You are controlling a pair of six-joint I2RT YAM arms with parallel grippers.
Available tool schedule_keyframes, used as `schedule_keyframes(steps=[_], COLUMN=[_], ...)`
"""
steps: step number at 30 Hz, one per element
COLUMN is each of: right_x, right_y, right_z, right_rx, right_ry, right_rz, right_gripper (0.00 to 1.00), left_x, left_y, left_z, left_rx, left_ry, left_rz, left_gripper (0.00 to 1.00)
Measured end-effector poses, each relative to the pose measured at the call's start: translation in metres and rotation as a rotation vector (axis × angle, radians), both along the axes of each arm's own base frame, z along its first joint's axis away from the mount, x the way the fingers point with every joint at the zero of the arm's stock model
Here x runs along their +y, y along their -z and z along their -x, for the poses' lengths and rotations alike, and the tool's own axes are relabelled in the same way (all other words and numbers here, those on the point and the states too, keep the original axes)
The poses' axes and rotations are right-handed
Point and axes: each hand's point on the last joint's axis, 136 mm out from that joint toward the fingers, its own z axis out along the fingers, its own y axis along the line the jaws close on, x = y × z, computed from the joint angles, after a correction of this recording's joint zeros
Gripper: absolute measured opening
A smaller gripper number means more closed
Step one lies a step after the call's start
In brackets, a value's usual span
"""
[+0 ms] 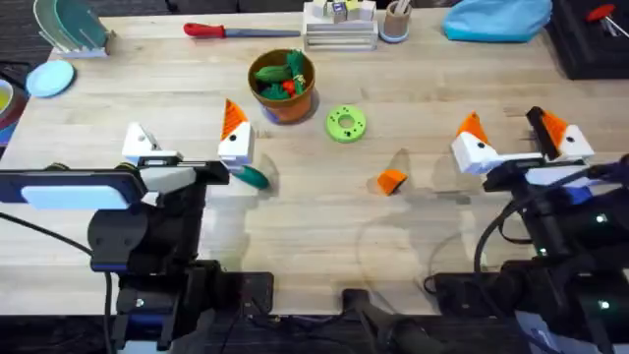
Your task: Pick up the gripper from the table and insert it into the empty holder that is missing its gripper. Then pick up a screw, insert it into the mounting hole, and use the screwdriver to tighten it. Finally, clean up the table by picking up the vegetable and placing it into the bucket.
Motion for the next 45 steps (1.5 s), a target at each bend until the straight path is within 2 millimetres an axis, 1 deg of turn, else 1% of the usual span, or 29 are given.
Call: schedule_keyframes(steps=[3, 4, 6, 10, 13, 15, 17, 21, 23, 25, 31, 34, 37, 40, 42, 44, 45], right_x=[0.0, 0.0, 0.001, 0.001, 0.001, 0.001, 0.001, 0.001, 0.002, 0.003, 0.005, 0.005, 0.005, 0.005, 0.005, 0.005, 0.005], right_y=[0.003, 0.003, -0.002, -0.031, -0.053, -0.066, -0.078, -0.097, -0.104, -0.105, -0.103, -0.103, -0.103, -0.103, -0.104, -0.105, -0.106], right_z=[0.005, 0.008, 0.015, 0.032, 0.041, 0.045, 0.046, 0.042, 0.039, 0.038, 0.04, 0.04, 0.04, 0.039, 0.039, 0.038, 0.037], right_rx=[0.061, 0.087, 0.149, 0.252, 0.335, 0.395, 0.446, 0.509, 0.516, 0.52, 0.536, 0.536, 0.535, 0.532, 0.527, 0.521, 0.518], right_ry=[-0.001, -0.003, -0.004, -0.004, -0.006, -0.007, -0.007, -0.007, -0.01, -0.016, -0.027, -0.029, -0.029, -0.031, -0.031, -0.031, -0.031], right_rz=[0.0, 0.0, 0.0, 0.0, -0.001, -0.001, -0.001, -0.001, -0.002, -0.005, -0.009, -0.009, -0.01, -0.01, -0.01, -0.01, -0.01], right_gripper=[0.991, 0.991, 0.991, 0.991, 0.992, 0.991, 0.99, 0.991, 0.991, 0.991, 0.991, 0.991, 0.991, 0.992, 0.992, 0.991, 0.991], left_x=[0.002, 0.003, 0.007, 0.012, 0.013, 0.013, 0.013, 0.011, 0.007, 0.0, -0.022, -0.028, -0.03, -0.032, -0.033, -0.033, -0.034], left_y=[0.001, -0.002, -0.015, -0.051, -0.066, -0.069, -0.069, -0.065, -0.064, -0.062, -0.043, -0.027, 0.001, 0.044, 0.068, 0.084, 0.089], left_z=[0.002, 0.004, 0.01, 0.027, 0.039, 0.045, 0.052, 0.059, 0.058, 0.054, 0.054, 0.059, 0.061, 0.068, 0.072, 0.073, 0.073], left_rx=[0.045, 0.056, 0.07, 0.094, 0.186, 0.272, 0.38, 0.567, 0.622, 0.661, 0.795, 0.886, 0.988, 1.13, 1.196, 1.234, 1.242], left_ry=[-0.01, -0.018, -0.039, -0.067, -0.078, -0.079, -0.083, -0.102, -0.1, -0.08, -0.002, -0.008, -0.04, -0.102, -0.134, -0.152, -0.154], left_rz=[0.012, 0.013, 0.019, 0.023, 0.023, 0.023, 0.046, 0.147, 0.214, 0.276, 0.396, 0.46, 0.521, 0.585, 0.61, 0.628, 0.634], left_gripper=[0.992, 0.992, 0.992, 0.993, 0.993, 0.993, 0.992, 0.992, 0.992, 0.992, 0.992, 0.993, 0.993, 0.993, 0.992, 0.993, 0.992])
